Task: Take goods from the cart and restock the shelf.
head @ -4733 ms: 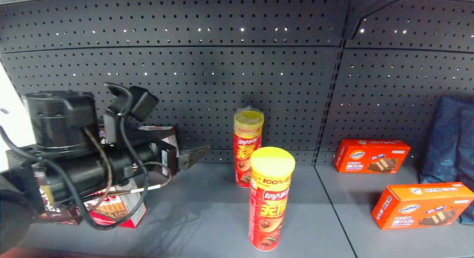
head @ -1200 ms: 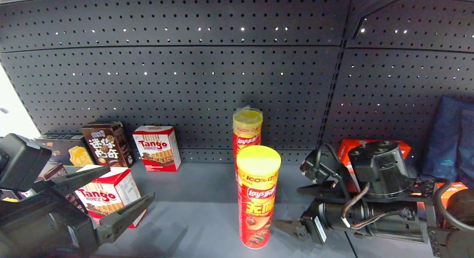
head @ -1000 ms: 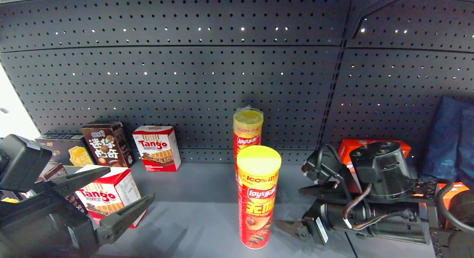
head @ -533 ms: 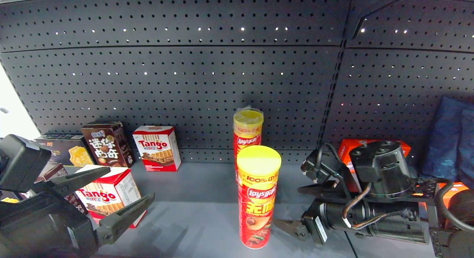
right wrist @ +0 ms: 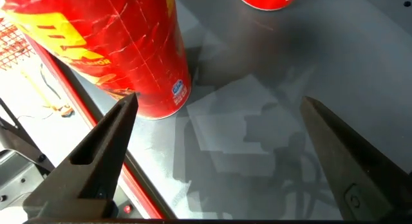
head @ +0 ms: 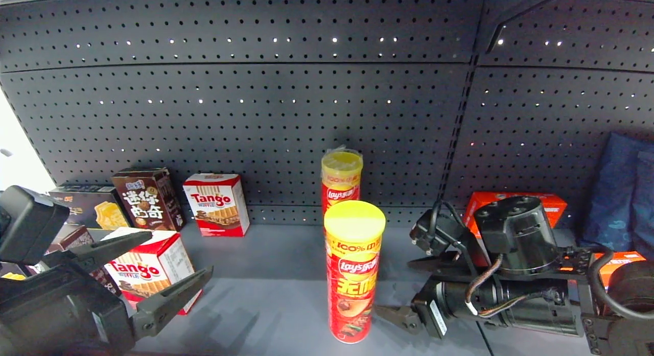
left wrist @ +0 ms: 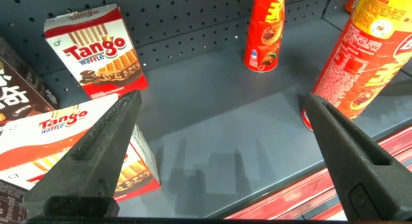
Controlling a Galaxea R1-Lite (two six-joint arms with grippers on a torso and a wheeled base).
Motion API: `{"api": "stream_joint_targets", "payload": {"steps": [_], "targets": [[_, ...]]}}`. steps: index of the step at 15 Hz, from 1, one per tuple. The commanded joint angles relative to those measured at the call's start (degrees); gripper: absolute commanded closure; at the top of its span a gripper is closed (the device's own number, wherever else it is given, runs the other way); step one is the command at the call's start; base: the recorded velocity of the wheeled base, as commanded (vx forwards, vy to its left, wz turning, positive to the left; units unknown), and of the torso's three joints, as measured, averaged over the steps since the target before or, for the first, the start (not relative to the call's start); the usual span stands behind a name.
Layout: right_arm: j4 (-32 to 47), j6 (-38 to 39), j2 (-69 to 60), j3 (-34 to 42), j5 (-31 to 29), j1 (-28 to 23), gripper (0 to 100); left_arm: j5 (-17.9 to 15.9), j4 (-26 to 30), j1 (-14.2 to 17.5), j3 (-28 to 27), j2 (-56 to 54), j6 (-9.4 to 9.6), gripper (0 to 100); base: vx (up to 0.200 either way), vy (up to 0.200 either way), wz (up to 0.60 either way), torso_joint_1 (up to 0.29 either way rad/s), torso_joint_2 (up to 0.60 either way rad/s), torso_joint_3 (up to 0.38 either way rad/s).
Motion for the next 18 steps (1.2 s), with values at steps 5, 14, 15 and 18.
{"api": "stream_joint_targets", "payload": {"steps": [5,14,15,18], "targets": [[-0.04,-0.01,-0.80,0.05,-0.05,-0.49,0,0.11,-0.01,0.00,-0.01,0.09,-0.02,0,0.000,0.000,0.00,0.000,0.00,0.000],[0.05,-0.01,1.40,-1.89,-0.05,0.30,0,0.11,-0.01,0.00,0.08,-0.08,-0.11,0,0.000,0.000,0.00,0.000,0.00,0.000],[0.05,-0.01,1.13,-1.71,-0.05,0.13,0,0.11,-0.01,0.00,0.08,0.00,-0.11,0,0.000,0.000,0.00,0.000,0.00,0.000],[0.05,-0.01,1.31,-1.62,-0.05,0.21,0,0.02,-0.01,0.00,0.26,0.00,-0.11,0,0.000,0.000,0.00,0.000,0.00,0.000]]}}
